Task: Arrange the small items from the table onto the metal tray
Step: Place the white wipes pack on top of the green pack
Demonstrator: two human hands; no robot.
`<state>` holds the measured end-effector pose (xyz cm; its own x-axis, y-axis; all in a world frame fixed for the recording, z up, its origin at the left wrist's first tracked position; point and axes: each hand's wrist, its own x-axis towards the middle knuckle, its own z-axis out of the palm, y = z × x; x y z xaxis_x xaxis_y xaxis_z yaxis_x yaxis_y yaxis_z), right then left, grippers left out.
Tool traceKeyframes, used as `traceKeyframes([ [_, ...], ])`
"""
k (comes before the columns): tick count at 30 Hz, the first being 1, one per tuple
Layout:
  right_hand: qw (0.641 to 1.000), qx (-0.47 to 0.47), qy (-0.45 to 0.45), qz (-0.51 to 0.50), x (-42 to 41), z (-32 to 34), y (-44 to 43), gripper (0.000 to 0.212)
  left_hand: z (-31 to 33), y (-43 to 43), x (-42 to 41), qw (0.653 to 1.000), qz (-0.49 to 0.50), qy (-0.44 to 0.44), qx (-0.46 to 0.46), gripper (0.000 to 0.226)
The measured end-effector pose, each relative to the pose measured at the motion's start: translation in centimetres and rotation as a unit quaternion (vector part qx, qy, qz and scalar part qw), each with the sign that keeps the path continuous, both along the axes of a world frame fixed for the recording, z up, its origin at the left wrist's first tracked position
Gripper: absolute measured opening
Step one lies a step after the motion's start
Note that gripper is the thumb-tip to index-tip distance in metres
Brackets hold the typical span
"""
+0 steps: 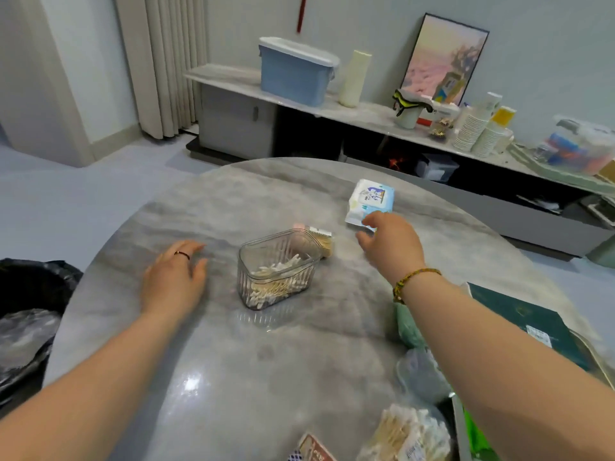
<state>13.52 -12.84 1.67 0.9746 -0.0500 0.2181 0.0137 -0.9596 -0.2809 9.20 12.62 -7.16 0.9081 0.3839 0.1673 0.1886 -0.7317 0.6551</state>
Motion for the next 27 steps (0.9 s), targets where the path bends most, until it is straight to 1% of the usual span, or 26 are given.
traceKeyframes([
  [2,0.994,-0.103,0.028,0.027,2.3,-1.2,1.0,0.028,-1.0,0.1,1.1,0.997,-0.050,0.042,0.048,0.042],
  [3,0.985,-0.158,0.043,0.051,3.6,-1.8,1.5,0.027,-1.5,0.2,1.8,0.992,-0.071,0.062,0.083,0.047],
  [6,0.947,-0.296,0.052,0.111,7.1,-3.2,2.7,0.028,-2.3,0.3,3.2,0.975,-0.112,0.094,0.168,0.054],
  [8,0.928,-0.352,0.054,0.110,9.3,-3.7,2.9,0.029,-2.4,0.3,3.7,0.967,-0.124,0.108,0.194,0.055],
  [10,0.916,-0.386,0.059,0.096,11.3,-4.1,2.6,0.030,-2.5,0.3,4.1,0.964,-0.127,0.114,0.205,0.056],
  [13,0.895,-0.432,0.084,0.077,13.5,-4.8,1.9,0.031,-2.7,0.3,4.2,0.969,-0.122,0.103,0.189,0.057],
  [15,0.885,-0.451,0.095,0.068,14.4,-5.4,1.5,0.031,-2.9,0.4,4.1,0.970,-0.115,0.098,0.189,0.058],
  [17,0.883,-0.453,0.097,0.068,15.0,-5.9,1.3,0.030,-3.1,0.3,4.2,0.971,-0.112,0.094,0.189,0.058],
  [20,0.896,-0.428,0.097,0.072,15.3,-6.4,1.4,0.029,-3.1,0.4,4.4,0.975,-0.112,0.086,0.172,0.058],
  [23,0.906,-0.405,0.094,0.072,14.7,-6.1,1.2,0.028,-3.3,0.5,4.5,0.974,-0.111,0.089,0.178,0.058],
  [27,0.928,-0.361,0.059,0.077,13.9,-4.2,0.8,0.030,-3.0,0.3,4.4,0.974,-0.110,0.090,0.179,0.058],
])
